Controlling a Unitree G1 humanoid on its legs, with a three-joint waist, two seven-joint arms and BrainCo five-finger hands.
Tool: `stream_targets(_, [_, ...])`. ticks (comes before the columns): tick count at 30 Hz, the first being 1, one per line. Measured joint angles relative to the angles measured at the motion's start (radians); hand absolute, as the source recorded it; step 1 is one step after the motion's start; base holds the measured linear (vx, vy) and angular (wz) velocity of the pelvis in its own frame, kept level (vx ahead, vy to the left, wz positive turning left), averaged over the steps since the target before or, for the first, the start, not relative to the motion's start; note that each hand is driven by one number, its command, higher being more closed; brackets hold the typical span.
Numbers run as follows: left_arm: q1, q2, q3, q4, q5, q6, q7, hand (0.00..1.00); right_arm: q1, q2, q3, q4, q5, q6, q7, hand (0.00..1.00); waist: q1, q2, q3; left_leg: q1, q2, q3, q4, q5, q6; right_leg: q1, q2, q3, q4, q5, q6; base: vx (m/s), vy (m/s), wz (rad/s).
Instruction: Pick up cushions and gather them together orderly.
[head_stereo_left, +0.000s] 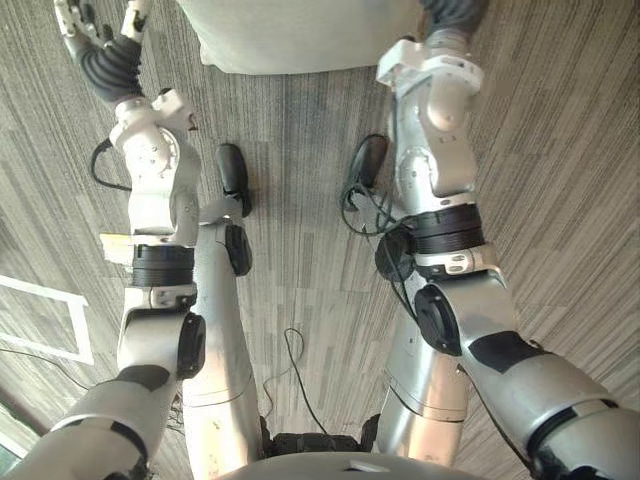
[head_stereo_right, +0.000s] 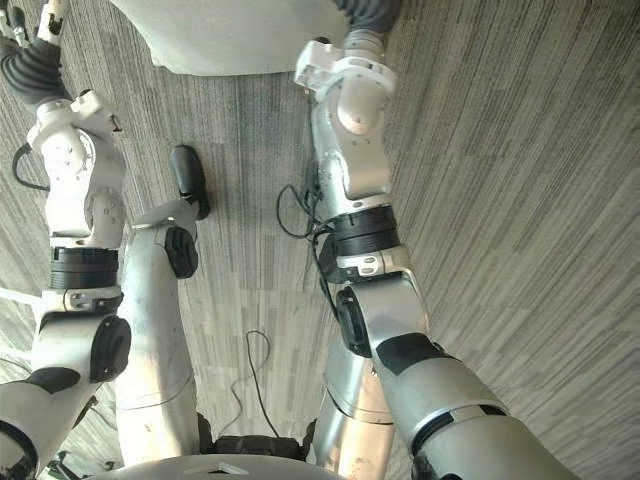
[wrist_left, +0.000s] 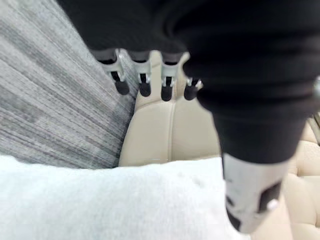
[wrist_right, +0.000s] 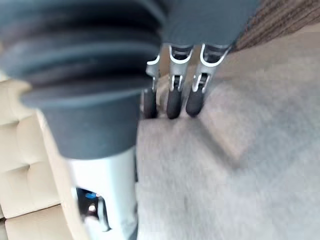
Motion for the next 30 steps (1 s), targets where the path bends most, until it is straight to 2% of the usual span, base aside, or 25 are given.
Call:
stream_targets(5, [0.108, 0.030, 0.042, -0.073, -0.011, -0.025, -0.017, 0.00, 0.067, -0.040, -0.039, -0.048, 0.001, 0.021, 0.000, 0.00, 0.007, 0.000, 0.000, -0.001, 0.000, -0.012, 0.019, -0.003, -0.003, 0.008, 0.000, -0.006, 0.009, -0.001, 0.001, 0.01, -0.046, -0.03])
stream_targets(9, [0.149, 0.046, 0.088, -0.087, -0.011, -0.025, -0.019, 0.00, 0.112, -0.059, -0.070, -0.083, 0.001, 0.024, 0.000, 0.00, 0.007, 0.000, 0.000, 0.000, -0.001, -0.018, 0.023, -0.004, -0.002, 0.017, 0.000, -0.010, 0.007, 0.000, 0.003, 0.00, -0.042, -0.01])
stream_targets(14, [0.135, 0.115, 0.103, -0.088, -0.009, -0.023, -0.020, 0.00, 0.126, -0.103, -0.080, -0.083, -0.010, 0.025, 0.001, 0.00, 0.006, 0.000, 0.000, 0.006, 0.001, -0.021, 0.021, -0.004, -0.002, 0.031, 0.002, -0.015, -0.005, 0.004, 0.009, 0.01, -0.020, -0.03])
stream_targets(17, [0.095, 0.169, 0.088, -0.084, 0.015, -0.019, -0.021, 0.00, 0.127, -0.136, -0.085, -0.082, -0.061, 0.045, -0.001, 0.00, 0.007, 0.000, 0.000, 0.006, 0.001, -0.020, 0.021, -0.005, 0.000, 0.033, 0.002, -0.015, -0.009, 0.005, 0.011, 0.00, 0.000, 0.00])
stream_targets(25, [-0.040, 0.249, 0.050, 0.074, 0.044, 0.010, -0.046, 0.00, 0.083, -0.179, -0.077, -0.021, -0.096, 0.064, 0.001, 0.00, 0.002, 0.000, 0.000, 0.002, 0.010, -0.015, 0.019, -0.006, 0.000, 0.034, 0.010, -0.015, -0.029, 0.012, 0.013, 0.02, -0.013, -0.04])
stream_targets(30, [-0.114, 0.264, 0.031, 0.186, 0.045, 0.020, -0.069, 0.00, 0.034, -0.180, -0.036, 0.050, -0.096, 0.064, 0.006, 0.00, 0.001, 0.000, 0.000, -0.005, 0.013, -0.016, 0.018, -0.007, 0.001, 0.033, 0.013, -0.019, -0.042, 0.017, 0.016, 0.02, -0.015, -0.05])
